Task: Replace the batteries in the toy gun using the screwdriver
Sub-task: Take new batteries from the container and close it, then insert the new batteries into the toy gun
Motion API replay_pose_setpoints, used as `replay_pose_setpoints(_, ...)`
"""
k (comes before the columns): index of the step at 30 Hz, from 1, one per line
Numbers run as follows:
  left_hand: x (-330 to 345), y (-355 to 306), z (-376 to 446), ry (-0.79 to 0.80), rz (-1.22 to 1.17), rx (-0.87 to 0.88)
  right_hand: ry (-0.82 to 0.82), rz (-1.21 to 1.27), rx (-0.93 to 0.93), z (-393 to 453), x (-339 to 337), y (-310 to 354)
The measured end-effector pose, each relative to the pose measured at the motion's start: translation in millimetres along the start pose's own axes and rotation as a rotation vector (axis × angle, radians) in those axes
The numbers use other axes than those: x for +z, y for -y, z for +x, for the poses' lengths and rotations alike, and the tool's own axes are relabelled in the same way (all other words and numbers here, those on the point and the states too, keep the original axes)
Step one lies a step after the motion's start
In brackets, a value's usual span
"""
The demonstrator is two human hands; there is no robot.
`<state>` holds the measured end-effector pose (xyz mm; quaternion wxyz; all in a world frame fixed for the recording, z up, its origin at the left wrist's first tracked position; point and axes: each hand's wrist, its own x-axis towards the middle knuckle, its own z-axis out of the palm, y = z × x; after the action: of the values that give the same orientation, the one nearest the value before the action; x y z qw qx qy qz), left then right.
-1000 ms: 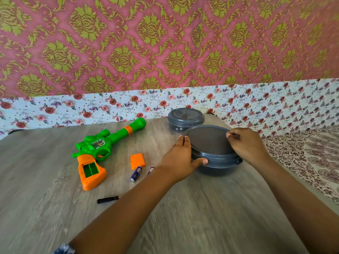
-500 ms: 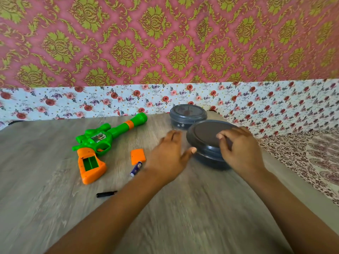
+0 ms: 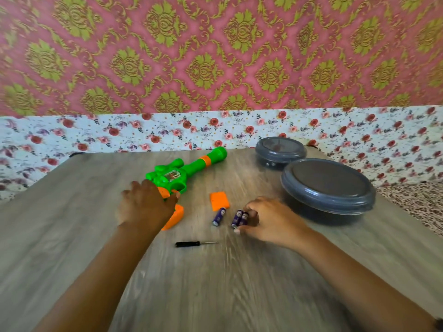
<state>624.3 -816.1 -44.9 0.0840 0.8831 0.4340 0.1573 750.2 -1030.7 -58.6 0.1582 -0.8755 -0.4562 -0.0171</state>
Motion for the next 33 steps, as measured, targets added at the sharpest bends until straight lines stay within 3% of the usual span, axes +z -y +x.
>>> replay_pose_setpoints(3, 9.7, 14.5, 12.2, 0.168, 0.006, -0.172, -0.017, -0.006, 0.013, 3.2, 5.1, -2.1)
replay_pose_setpoints(8, 18.4, 13.3, 25.5, 0.329, -0.088, -0.081, 0.012, 0.121, 0.085, 3.6, 3.2, -8.7)
replay_pose_setpoints(12, 15.0, 6.7, 30.8, 0.381, -0.194, -0.120, -0.028, 0.203, 0.114, 3.4, -1.9, -9.4)
replay_pose_setpoints(16, 11.9, 8.4, 31.6, 0.316, -0.361, -0.184, -0.115, 0.275, 0.056, 13.5, -10.6, 5.2)
replay_pose_setpoints(20, 23.8, 10.4, 28.6, 0.222, -0.836, -0.252, -0.195, 0.376, 0.009, 33.8, -7.6, 35.5)
replay_pose_setpoints(23, 39.5, 9.1, 32.1, 0.167, -1.037, -0.298, -0.238, 0.457, -0.026, 52.8, 5.8, 59.6)
replay_pose_setpoints(28, 39.0, 5.6, 27.9, 0.129, -1.265, -0.240, -0.303, 0.386, -0.112, 78.4, 33.8, 89.6)
replay_pose_setpoints(33, 46.0, 2.1, 21.9, 0.239, -1.409, -0.170, -0.345, 0.234, -0.213, 86.1, 51.0, 105.0)
